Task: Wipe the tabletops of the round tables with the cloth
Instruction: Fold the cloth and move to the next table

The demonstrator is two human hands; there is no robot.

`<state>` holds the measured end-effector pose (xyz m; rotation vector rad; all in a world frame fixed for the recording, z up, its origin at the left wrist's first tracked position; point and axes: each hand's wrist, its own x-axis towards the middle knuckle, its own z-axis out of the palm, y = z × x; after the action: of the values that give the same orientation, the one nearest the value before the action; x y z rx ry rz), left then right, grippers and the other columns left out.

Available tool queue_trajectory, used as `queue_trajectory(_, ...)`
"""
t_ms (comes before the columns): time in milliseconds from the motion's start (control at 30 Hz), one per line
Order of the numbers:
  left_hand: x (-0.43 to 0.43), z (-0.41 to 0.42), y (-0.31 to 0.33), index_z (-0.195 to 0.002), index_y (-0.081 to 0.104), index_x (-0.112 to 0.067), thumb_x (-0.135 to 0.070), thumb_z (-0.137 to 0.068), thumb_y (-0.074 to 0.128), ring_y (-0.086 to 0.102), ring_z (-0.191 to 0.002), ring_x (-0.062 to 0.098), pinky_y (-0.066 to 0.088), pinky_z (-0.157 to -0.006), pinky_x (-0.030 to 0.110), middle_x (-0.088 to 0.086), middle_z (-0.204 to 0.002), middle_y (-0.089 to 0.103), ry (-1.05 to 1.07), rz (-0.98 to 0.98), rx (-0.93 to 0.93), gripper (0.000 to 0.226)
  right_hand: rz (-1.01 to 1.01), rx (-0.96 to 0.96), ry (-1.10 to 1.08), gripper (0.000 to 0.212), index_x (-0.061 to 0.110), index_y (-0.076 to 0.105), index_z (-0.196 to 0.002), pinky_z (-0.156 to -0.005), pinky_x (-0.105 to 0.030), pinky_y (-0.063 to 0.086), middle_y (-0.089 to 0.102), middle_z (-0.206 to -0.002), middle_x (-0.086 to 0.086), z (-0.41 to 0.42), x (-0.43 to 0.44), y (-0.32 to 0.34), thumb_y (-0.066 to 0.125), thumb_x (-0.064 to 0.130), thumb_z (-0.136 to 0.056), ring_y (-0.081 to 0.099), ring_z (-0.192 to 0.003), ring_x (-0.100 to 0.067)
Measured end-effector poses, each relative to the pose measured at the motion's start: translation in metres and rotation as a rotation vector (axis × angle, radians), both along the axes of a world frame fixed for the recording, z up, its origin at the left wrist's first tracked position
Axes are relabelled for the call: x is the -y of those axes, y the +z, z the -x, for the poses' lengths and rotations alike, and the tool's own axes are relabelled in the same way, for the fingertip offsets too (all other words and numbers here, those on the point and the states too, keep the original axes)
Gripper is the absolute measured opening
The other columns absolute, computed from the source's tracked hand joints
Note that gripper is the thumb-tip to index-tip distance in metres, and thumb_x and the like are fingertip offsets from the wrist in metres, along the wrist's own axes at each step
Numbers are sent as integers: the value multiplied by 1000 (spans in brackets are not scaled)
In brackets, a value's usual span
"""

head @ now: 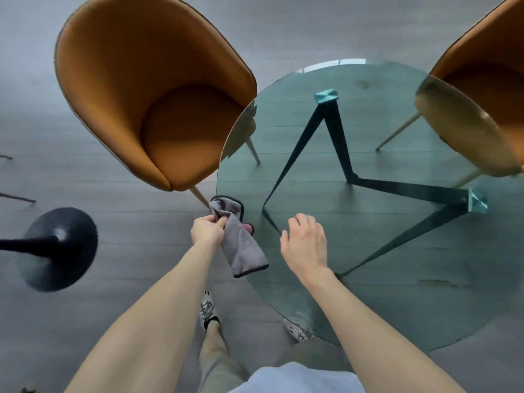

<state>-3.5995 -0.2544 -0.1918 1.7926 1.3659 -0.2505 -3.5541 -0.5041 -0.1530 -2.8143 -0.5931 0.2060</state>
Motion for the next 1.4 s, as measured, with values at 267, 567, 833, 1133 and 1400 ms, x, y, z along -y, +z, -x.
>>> queue_trajectory(267,-87,-109,4,-79,71,-19,-33,-99,72,60,-68,19,50,-59,30,-3,-69,67,-461,69,99,24,-40,-88,-335,51,3,61,-149,-131,-54,34,52,-163,-19,-19,-97,-15,70,25,-104,40,-159,-37)
queue_trajectory(567,-128,-230,9,-69,69,-30,-40,-99,74,76,-88,28,66,-82,49,1,-86,78,-611,68,87,31,77,-45,-635,25,8,74,-82,-77,-47,55,68,-86,-11,-85,-134,7,76,30,-94,64,-89,-37)
queue_trajectory(833,-128,-349,-3,-82,80,-22,-43,-98,73,70,-78,23,63,-73,42,5,-84,78,-652,136,180,28,-67,-84,-492,64,14,44,-166,-135,-50,22,29,-178,-11,-242,-153,-4,62,38,-109,21,-168,-29)
queue_trajectory(1133,-106,-440,-8,-82,80,-12,-44,-97,74,56,-67,20,45,-59,36,-1,-69,69,-724,180,214,36,-73,22,-543,53,13,62,-153,-126,-55,38,53,-164,-11,-243,-157,-21,66,31,-104,45,-155,-31)
queue_trajectory(1400,-50,-545,-5,-73,75,-11,-44,-96,76,53,-62,17,41,-53,24,1,-58,65,-931,216,175,40,-98,86,-797,46,3,65,-146,-126,-52,41,58,-159,-16,-314,-82,-11,65,23,-105,47,-155,-33)
